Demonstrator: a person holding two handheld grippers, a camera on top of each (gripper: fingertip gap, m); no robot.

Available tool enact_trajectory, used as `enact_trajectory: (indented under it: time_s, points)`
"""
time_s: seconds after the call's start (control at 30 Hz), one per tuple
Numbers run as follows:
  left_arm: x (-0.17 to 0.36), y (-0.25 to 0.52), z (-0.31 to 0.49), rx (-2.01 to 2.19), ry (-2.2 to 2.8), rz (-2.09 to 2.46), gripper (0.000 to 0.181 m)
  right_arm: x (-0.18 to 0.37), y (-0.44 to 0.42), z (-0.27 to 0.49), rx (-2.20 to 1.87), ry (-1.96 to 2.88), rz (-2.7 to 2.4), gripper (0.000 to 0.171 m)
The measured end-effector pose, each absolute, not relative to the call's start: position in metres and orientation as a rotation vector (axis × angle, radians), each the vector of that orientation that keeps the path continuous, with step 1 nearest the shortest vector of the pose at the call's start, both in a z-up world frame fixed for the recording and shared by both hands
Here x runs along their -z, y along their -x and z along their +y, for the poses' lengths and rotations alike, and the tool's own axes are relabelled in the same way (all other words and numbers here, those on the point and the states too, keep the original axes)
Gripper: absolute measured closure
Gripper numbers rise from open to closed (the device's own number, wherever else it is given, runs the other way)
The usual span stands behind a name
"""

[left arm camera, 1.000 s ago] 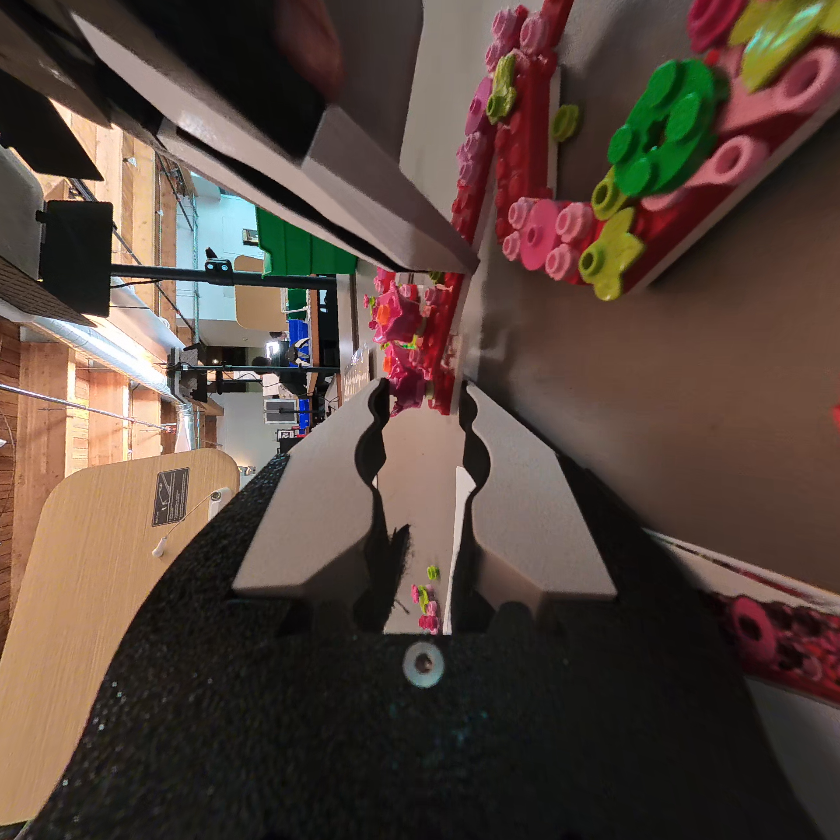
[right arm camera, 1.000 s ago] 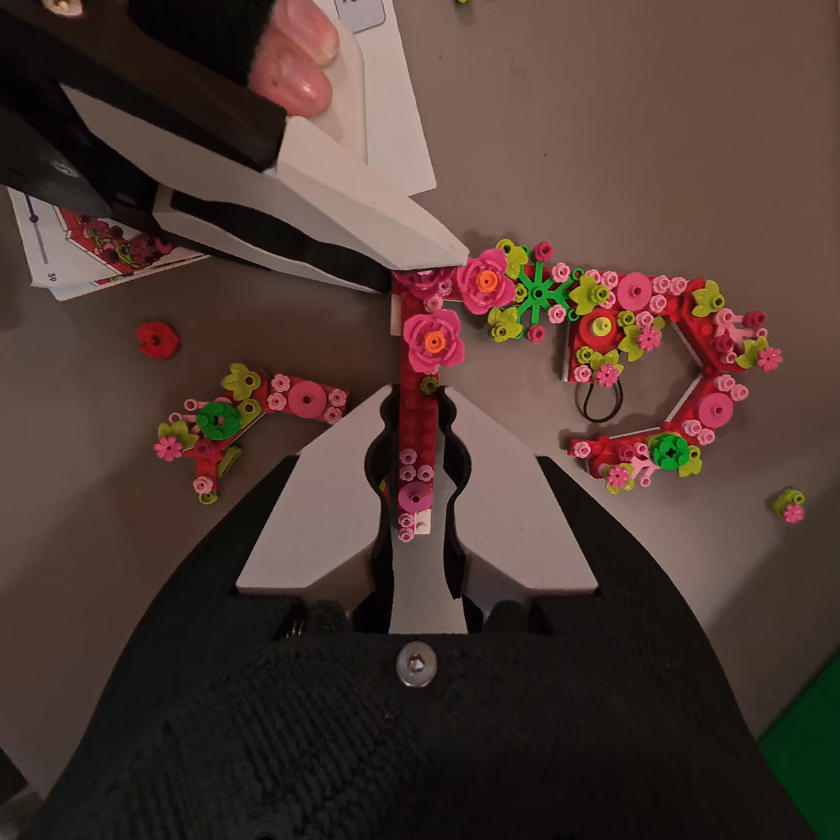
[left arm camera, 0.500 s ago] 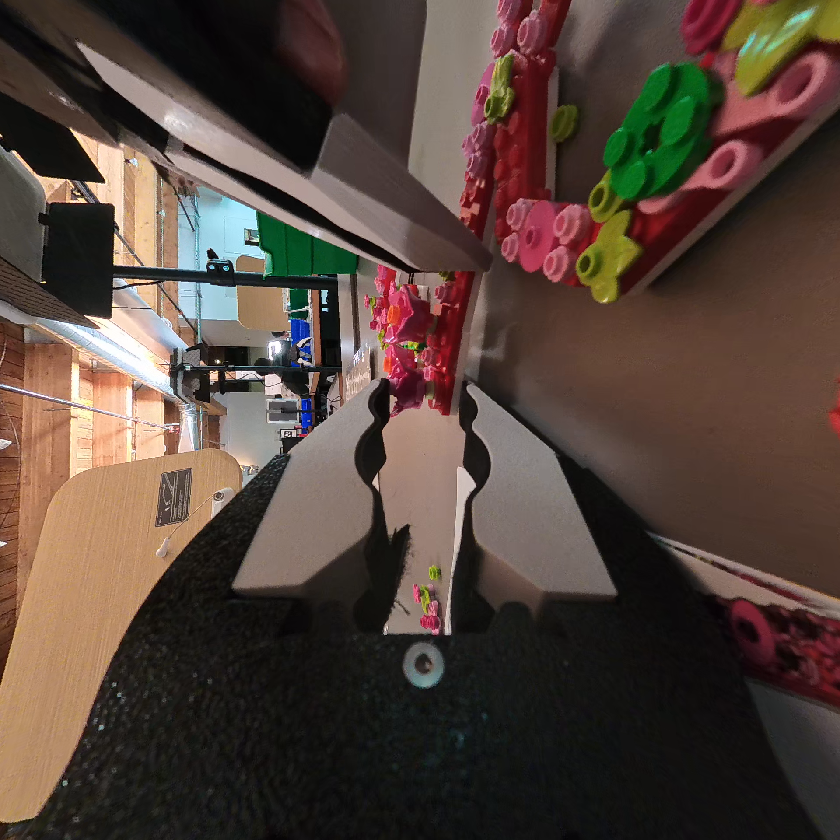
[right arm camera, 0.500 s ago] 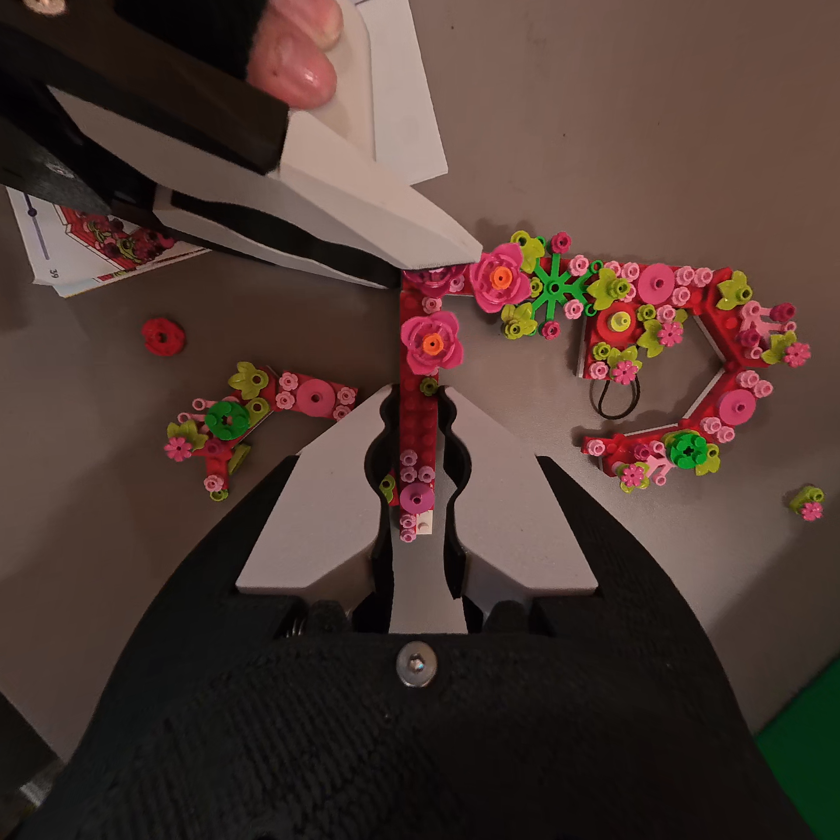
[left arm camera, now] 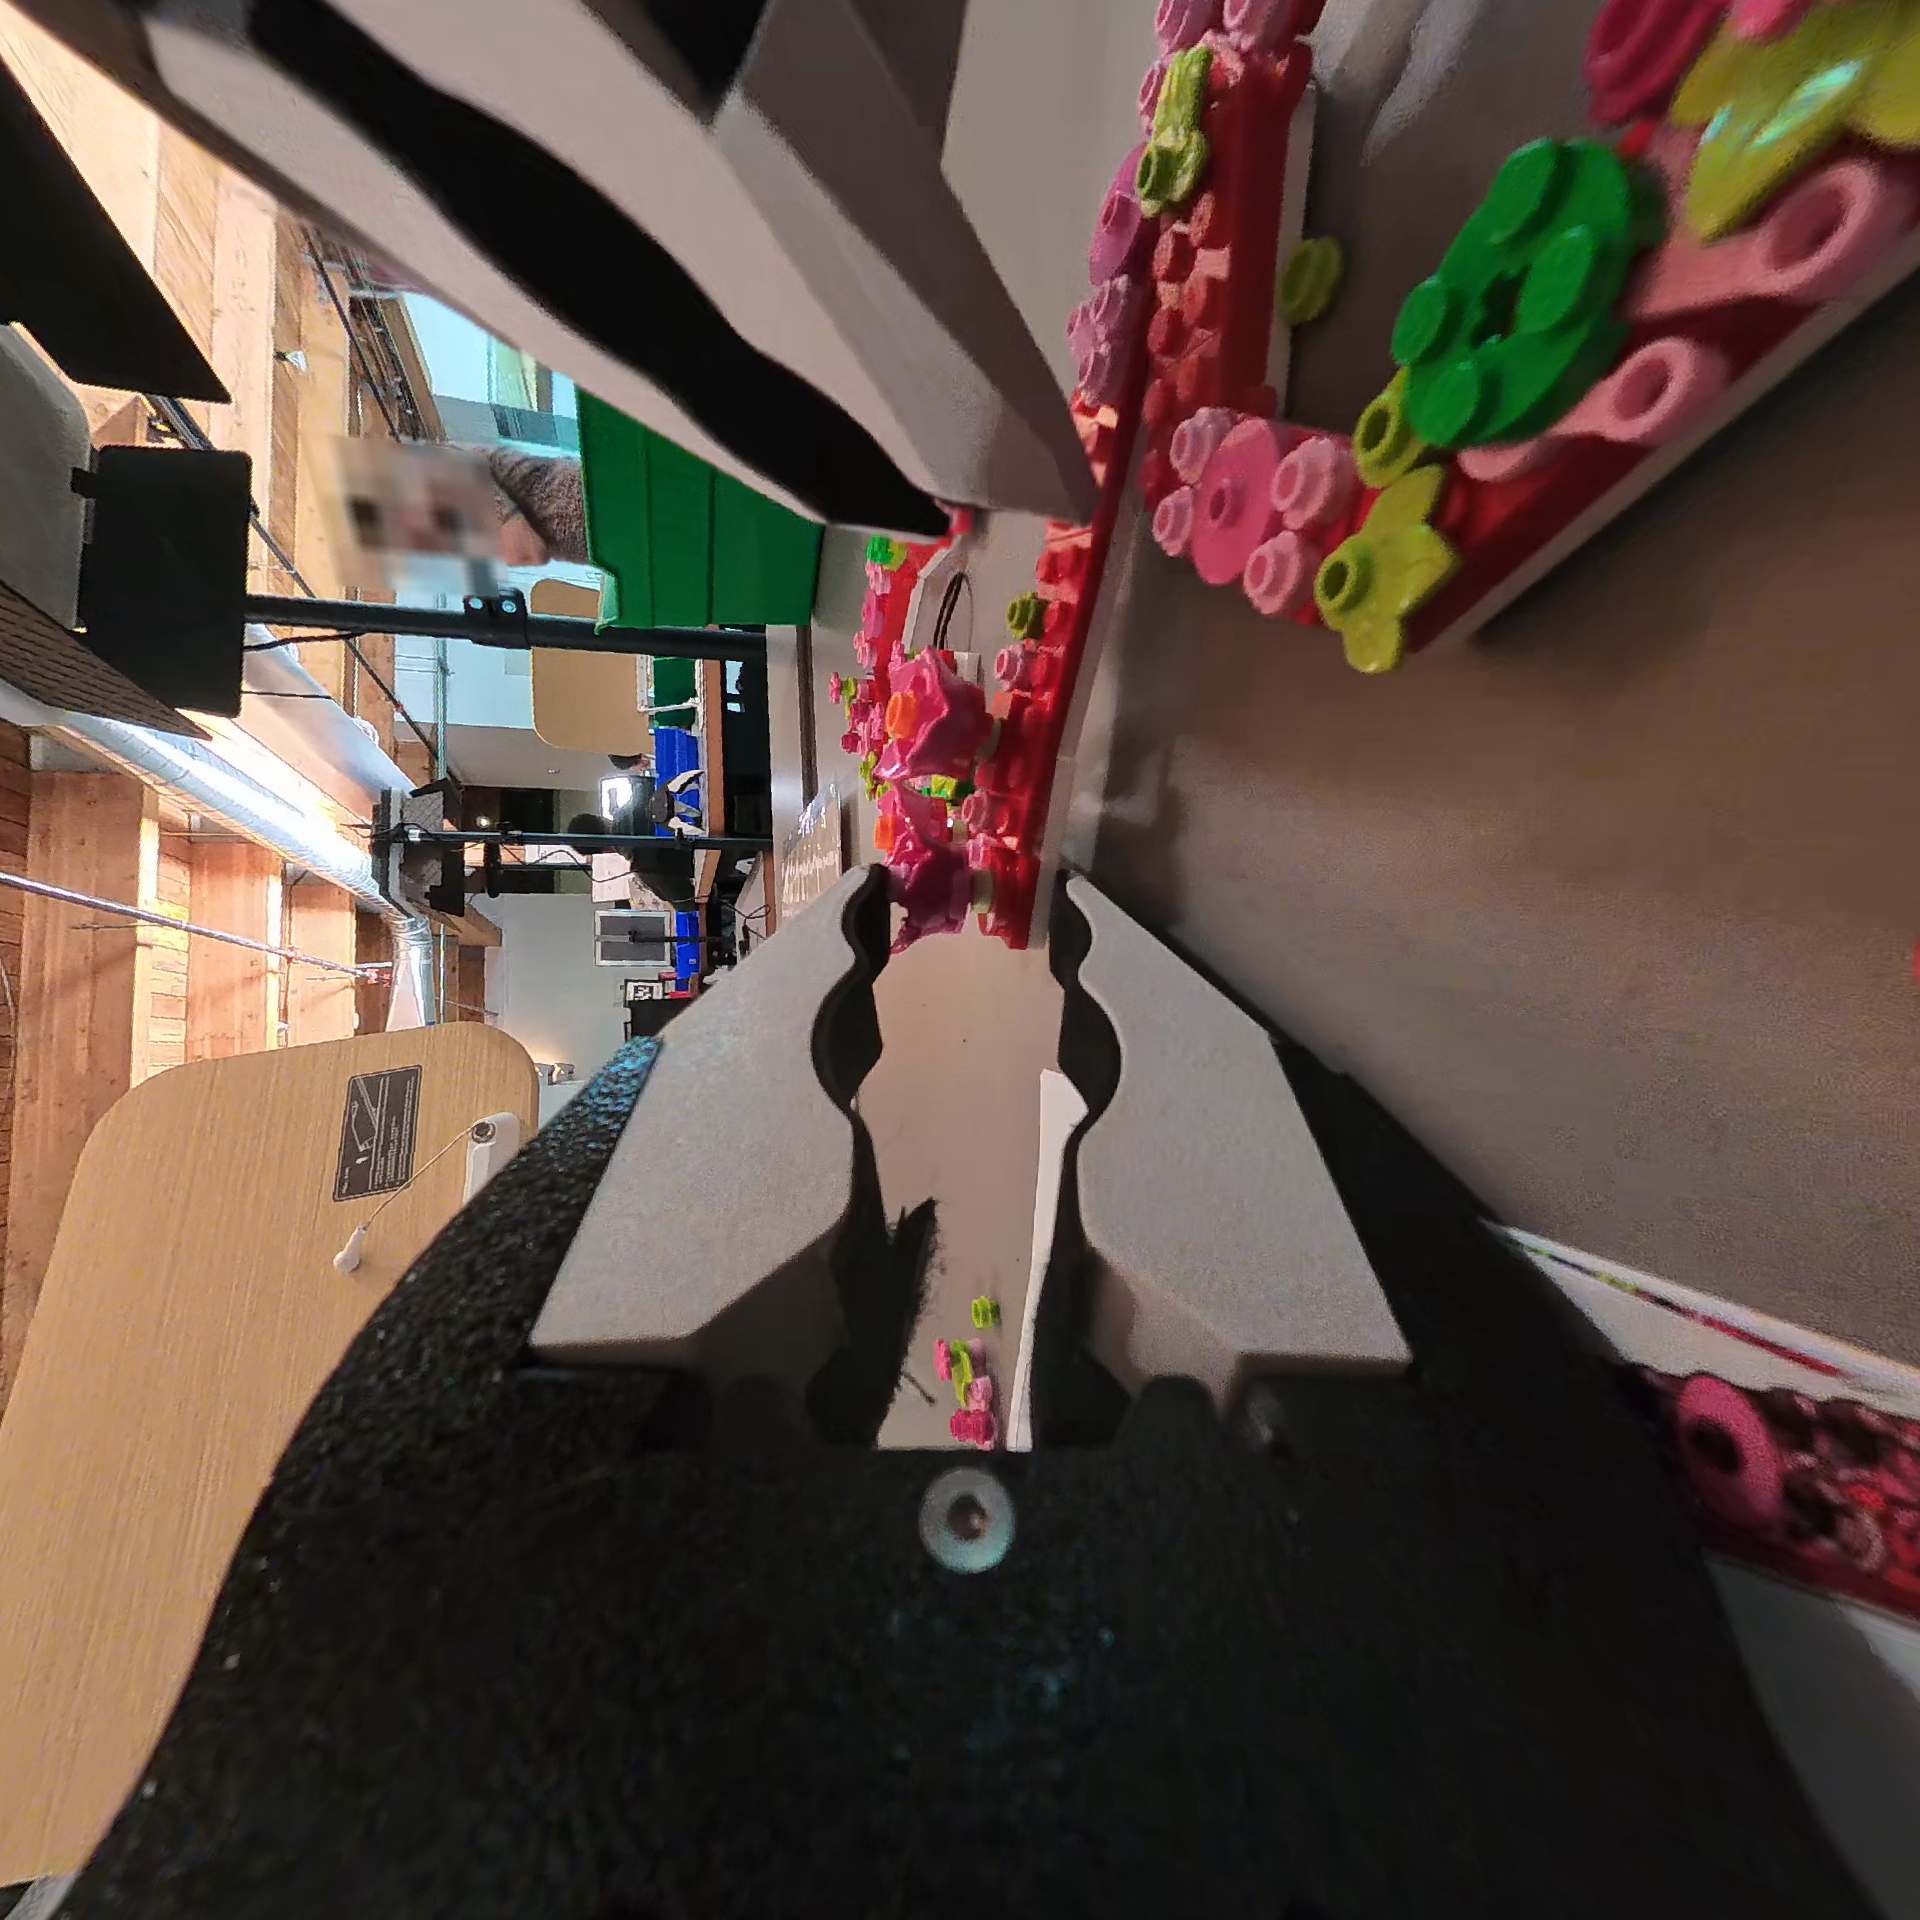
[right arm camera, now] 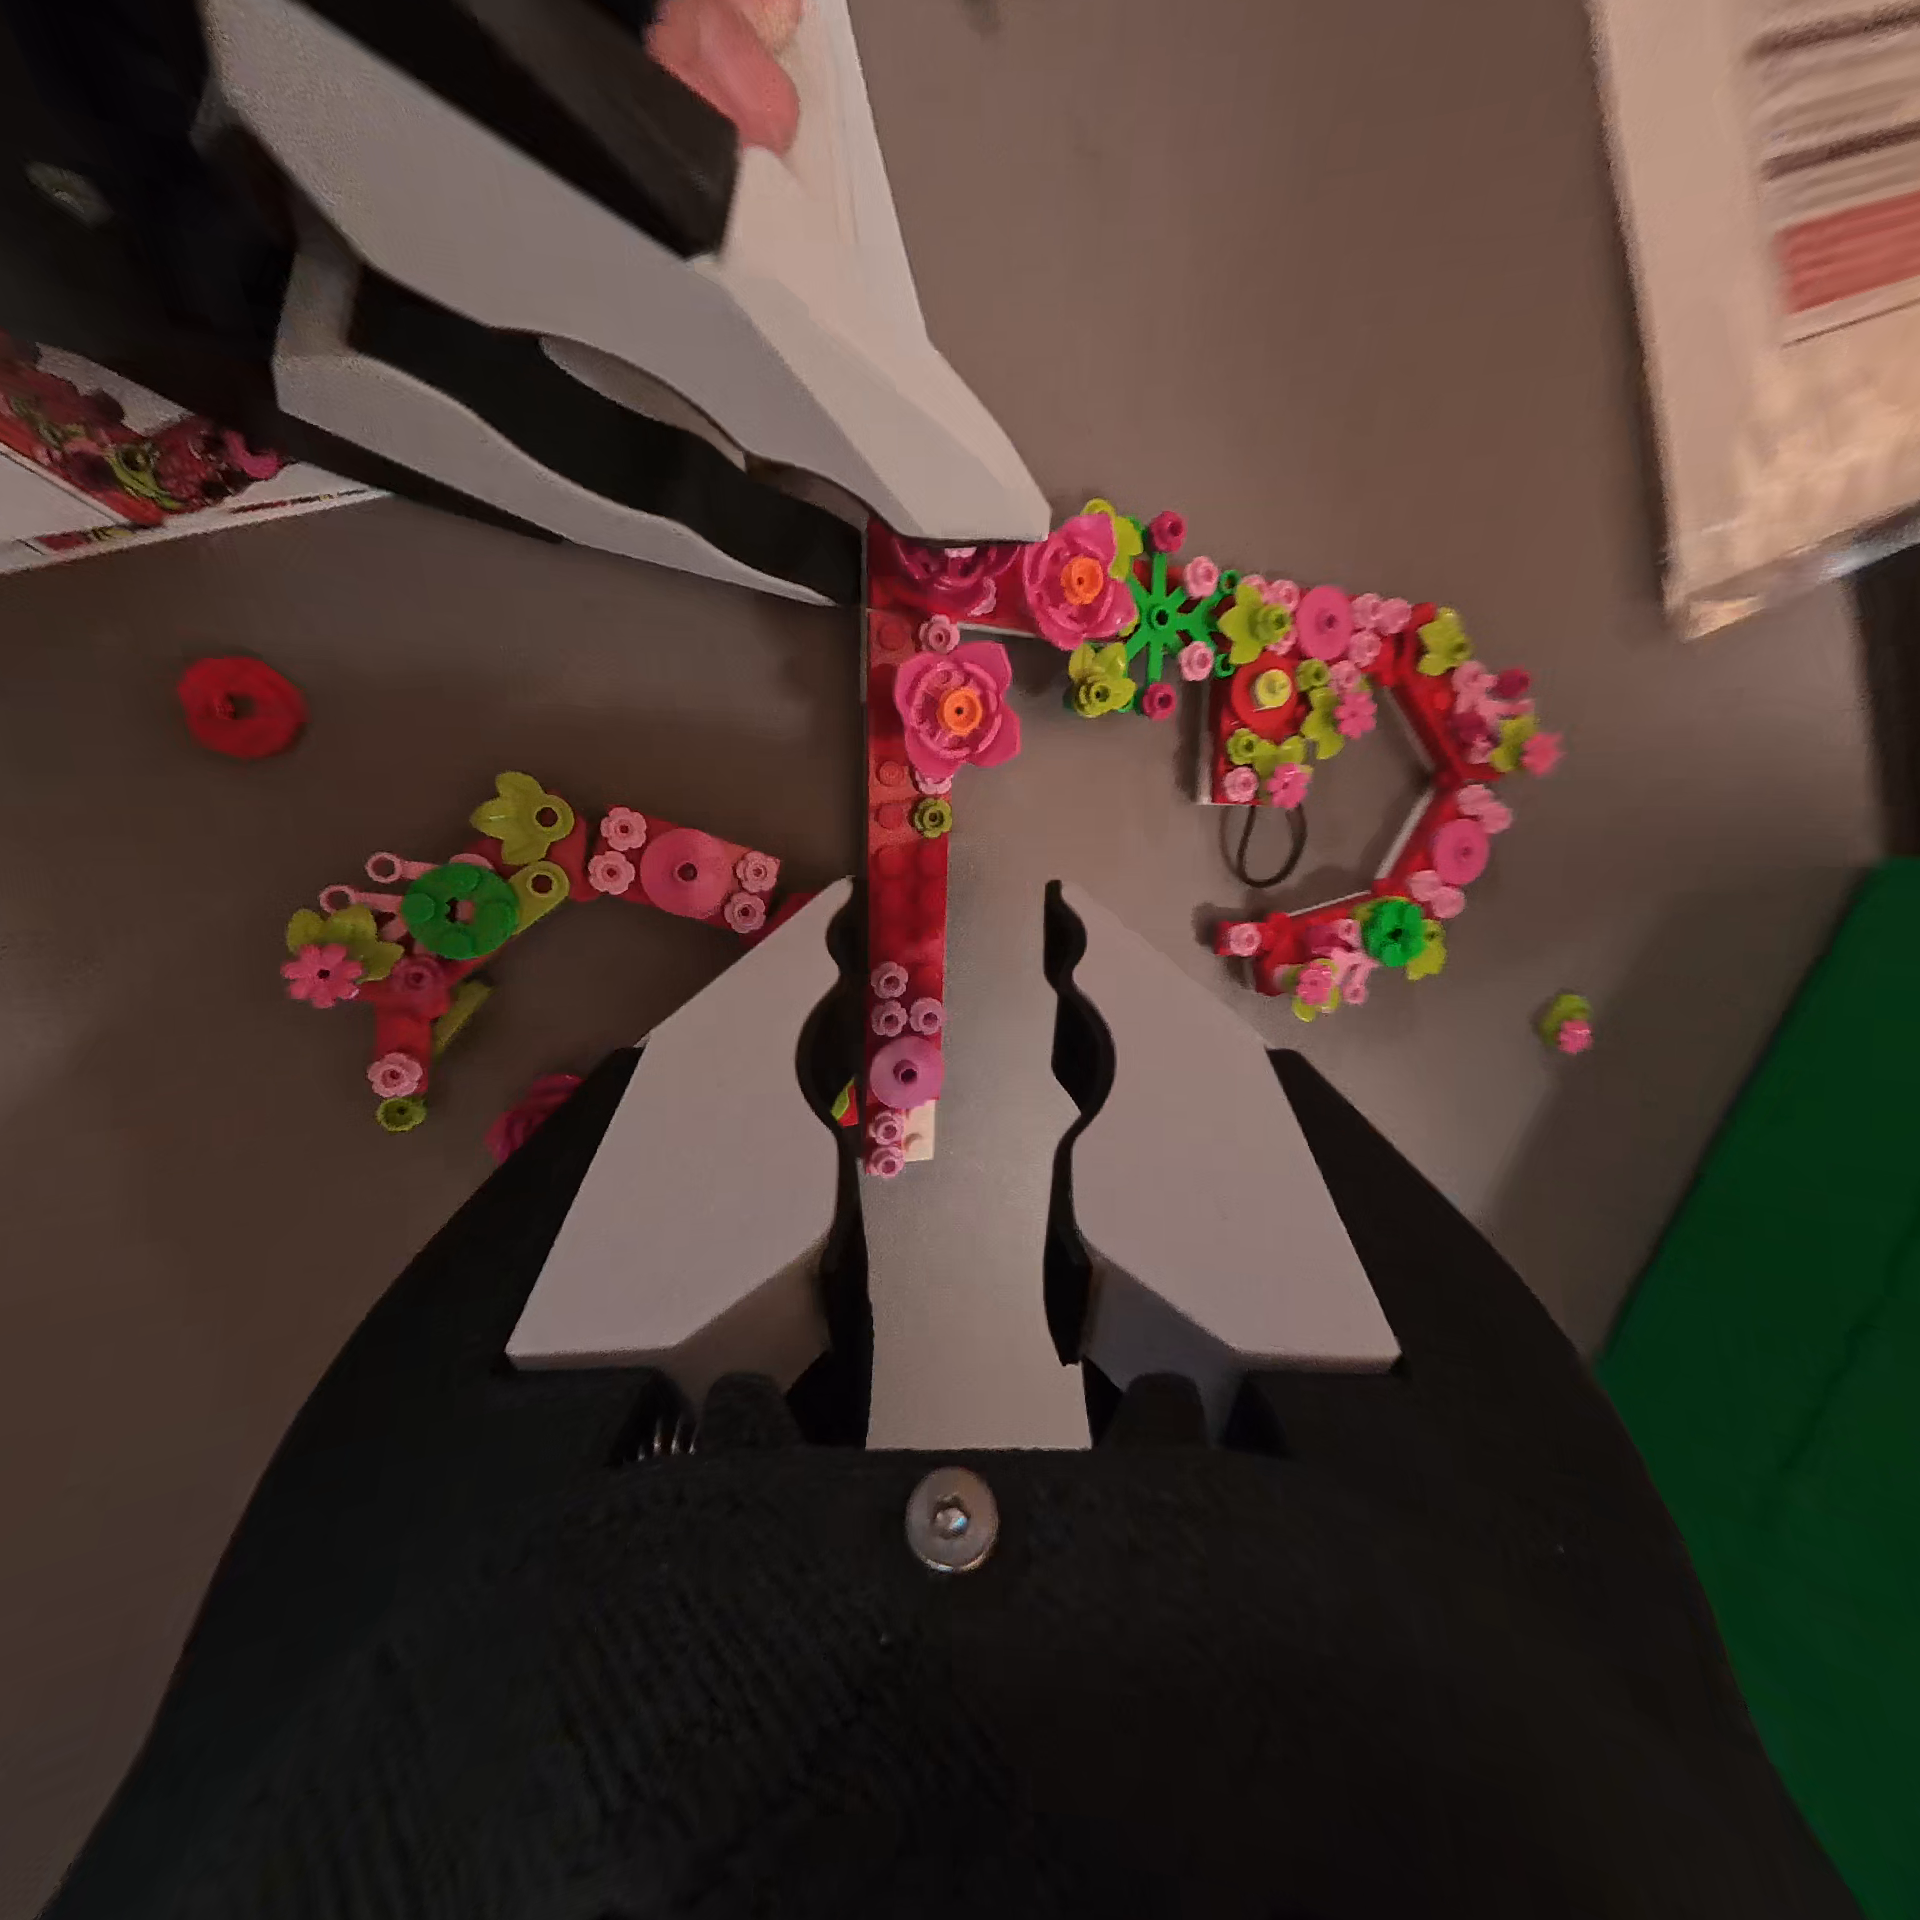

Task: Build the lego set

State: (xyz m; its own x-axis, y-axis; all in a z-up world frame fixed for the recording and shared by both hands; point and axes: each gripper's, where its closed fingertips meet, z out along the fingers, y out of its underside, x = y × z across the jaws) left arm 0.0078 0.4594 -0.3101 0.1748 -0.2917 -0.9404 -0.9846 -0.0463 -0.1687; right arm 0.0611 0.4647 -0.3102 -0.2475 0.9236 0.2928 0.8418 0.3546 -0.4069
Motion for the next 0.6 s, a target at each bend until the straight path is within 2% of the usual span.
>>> enact_trajectory:
  time_s: [0.17,0.33,0.43,0.6]
  points:
    - [0.31,-0.007,0.46,-0.926,1.526,1.268,0.152,0.298,-0.052,0.441,-0.24,1.19,-1.988,0.142]
    - [0.31,-0.006,0.46,-0.919,1.525,1.265,0.152,0.301,-0.046,0.425,-0.089,0.909,-1.897,0.141]
    - [0.31,-0.006,0.46,-0.917,1.525,1.263,0.152,0.303,-0.048,0.434,-0.075,0.973,-1.856,0.138]
    - [0.309,-0.006,0.461,-0.913,1.519,1.264,0.153,0.306,-0.048,0.448,-0.269,1.284,-1.803,0.138]
